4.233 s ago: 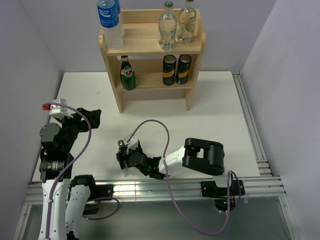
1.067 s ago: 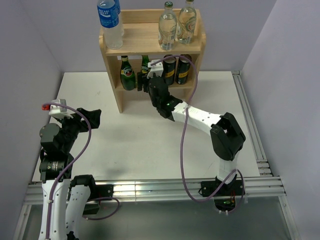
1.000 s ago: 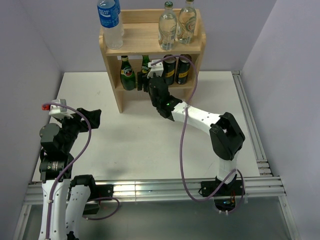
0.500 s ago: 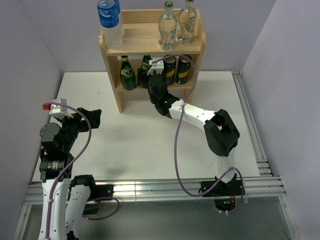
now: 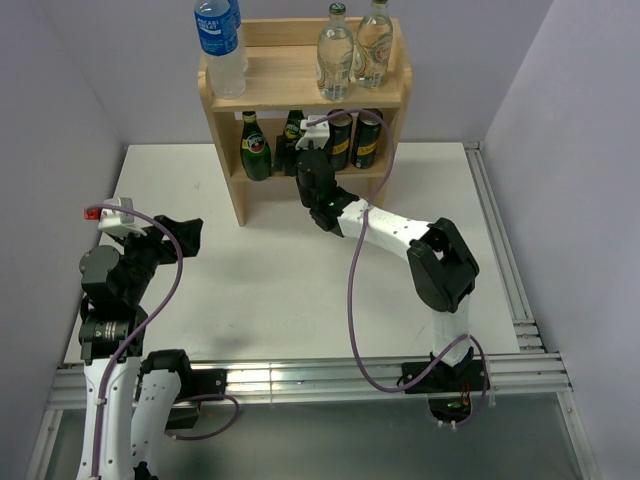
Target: Place and organize the beverage onto the shelf
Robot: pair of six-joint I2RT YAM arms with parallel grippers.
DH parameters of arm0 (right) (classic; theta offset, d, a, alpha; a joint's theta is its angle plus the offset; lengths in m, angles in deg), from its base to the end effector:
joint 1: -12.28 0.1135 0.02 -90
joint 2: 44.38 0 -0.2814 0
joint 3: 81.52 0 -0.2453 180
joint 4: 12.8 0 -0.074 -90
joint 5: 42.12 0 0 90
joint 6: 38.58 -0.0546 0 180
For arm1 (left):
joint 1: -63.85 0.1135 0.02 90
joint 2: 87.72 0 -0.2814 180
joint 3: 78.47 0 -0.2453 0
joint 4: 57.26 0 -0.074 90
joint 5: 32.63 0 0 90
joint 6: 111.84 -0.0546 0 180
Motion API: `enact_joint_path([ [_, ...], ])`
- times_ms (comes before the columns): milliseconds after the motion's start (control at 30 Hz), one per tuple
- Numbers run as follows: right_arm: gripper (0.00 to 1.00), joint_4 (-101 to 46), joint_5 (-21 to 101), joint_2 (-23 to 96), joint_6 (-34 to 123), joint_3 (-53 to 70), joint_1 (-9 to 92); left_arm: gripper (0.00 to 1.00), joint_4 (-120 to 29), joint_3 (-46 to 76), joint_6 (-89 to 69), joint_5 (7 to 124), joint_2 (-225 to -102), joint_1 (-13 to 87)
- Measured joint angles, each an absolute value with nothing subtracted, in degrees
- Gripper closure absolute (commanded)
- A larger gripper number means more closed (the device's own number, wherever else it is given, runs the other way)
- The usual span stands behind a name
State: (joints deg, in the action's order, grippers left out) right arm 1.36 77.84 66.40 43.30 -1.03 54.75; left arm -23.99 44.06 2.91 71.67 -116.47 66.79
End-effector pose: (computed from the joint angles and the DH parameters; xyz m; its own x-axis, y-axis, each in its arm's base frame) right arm 0.3736 0.3050 0.3348 0.0062 0.1715 -0.9852 -0.2202 0.9612 0.1660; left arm 0.1155 -0.0076 0.3567 -0.1541 -0.4141 -0.8971 0.1450 0.8886 -0.4351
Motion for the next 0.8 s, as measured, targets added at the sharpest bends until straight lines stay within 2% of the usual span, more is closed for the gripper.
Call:
enact_joint_path([
  [67,0.92,1.36,77.81,66.40,43.19,-1.01,54.75,0.01,-23.99,44.06,2.91,71.67,-116.47,66.79],
  [100,0.82,1.45,77.79,66.40,43.15,-0.92,54.75,0.01,-23.99,44.06,2.89,71.67,-116.47,66.79],
  [167,0.71,1.93,77.79,66.40,43.10,-0.73,54.75,0.01,-23.99,44.06,2.89,71.67,-116.47,66.79],
  [200,0.57,2.02,77.79,66.40,43.06,-0.68,54.75,0.01,-23.99,44.06,2.91,71.69,-116.47,66.81],
  [233,0.48,2.23,77.79,66.40,42.95,-0.55,54.73,0.01,-23.99,44.06,2.89,71.67,-116.47,66.83],
  [300,0.36,2.56,77.79,66.40,42.93,-0.40,54.75,0.01,-23.99,44.06,2.89,71.69,-116.47,66.87],
  [500,0.19,2.65,77.79,66.40,42.91,-0.36,54.73,0.01,-23.99,44.06,2.91,71.67,-116.47,66.90],
  [567,0.18,2.67,77.68,66.40,42.75,-0.33,54.73,0.01,-23.99,44.06,2.89,71.69,-116.47,66.90],
  [700,0.08,3.20,77.18,66.40,42.38,-0.29,54.73,0.01,-23.99,44.06,2.89,71.69,-116.47,67.01],
  [800,0.07,3.63,76.96,66.40,42.27,-0.27,54.75,0.01,-23.99,44.06,2.89,71.69,-116.47,67.12],
])
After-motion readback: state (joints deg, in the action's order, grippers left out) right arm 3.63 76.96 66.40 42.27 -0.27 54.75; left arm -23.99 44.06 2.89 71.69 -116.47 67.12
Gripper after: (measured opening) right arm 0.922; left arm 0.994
